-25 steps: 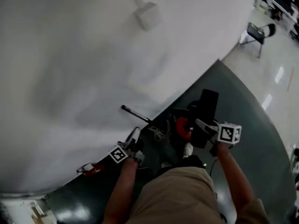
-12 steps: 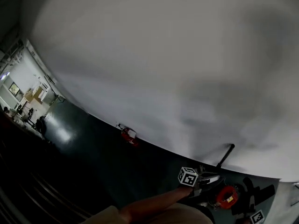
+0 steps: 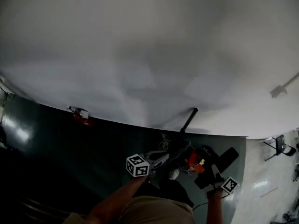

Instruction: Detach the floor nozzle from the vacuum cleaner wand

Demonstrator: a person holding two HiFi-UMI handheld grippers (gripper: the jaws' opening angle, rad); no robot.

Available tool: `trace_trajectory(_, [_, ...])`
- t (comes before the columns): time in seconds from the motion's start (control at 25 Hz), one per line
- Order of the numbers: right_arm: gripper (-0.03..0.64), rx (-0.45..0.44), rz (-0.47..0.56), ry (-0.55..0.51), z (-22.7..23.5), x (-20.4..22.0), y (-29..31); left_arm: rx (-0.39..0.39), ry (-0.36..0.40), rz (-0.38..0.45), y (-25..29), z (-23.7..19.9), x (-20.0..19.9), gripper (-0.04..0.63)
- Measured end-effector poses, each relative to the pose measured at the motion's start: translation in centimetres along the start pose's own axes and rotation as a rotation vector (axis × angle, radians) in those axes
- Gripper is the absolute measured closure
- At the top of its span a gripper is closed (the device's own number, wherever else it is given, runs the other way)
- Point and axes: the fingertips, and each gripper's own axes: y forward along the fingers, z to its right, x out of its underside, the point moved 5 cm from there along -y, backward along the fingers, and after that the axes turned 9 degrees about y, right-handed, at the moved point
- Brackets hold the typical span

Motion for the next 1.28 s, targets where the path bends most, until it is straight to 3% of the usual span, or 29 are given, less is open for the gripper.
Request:
trace_trajectory(0.12, [0.391,0.074,0.014,0.013,1.0,-0.3,-2.4,0.005,-0.025,-0.008,0.4,0.8,1.8,0.589])
trace_trajectory(0.44, [0.391,-0.033,0.004,0.099,3.4,-2.0,-5.7,-0.069,0.033,-0.013,1.3,4.7,2.0,0.588])
trace_trajectory(0.56, [0.391,-0.017,-0.023,0.097,4.8,-3.7,-8.7,-0.114,0.041,0.01,2.8,7.2,2.7,0.588])
trace_trajectory(0.76, [0.391,-0.063,-0.068,-0.016,7.4,-8.2,-11.9,-0.179,0.103,-0.002,7.1,10.2,4.2,0.584])
trace_trajectory(1.0, [0.391,-0.054,-0.122,-0.163,9.9,-11.4,-13.3,-0.23,0.15,-0.003,11.3,13.5,6.9,0.578])
trace_trajectory(1.28, [0.391,-0.059,-0.202,-0.34,8.5,-12.9,-11.3,-0.241,0.203,-0.008,14.5,16.2,6.8,0.575])
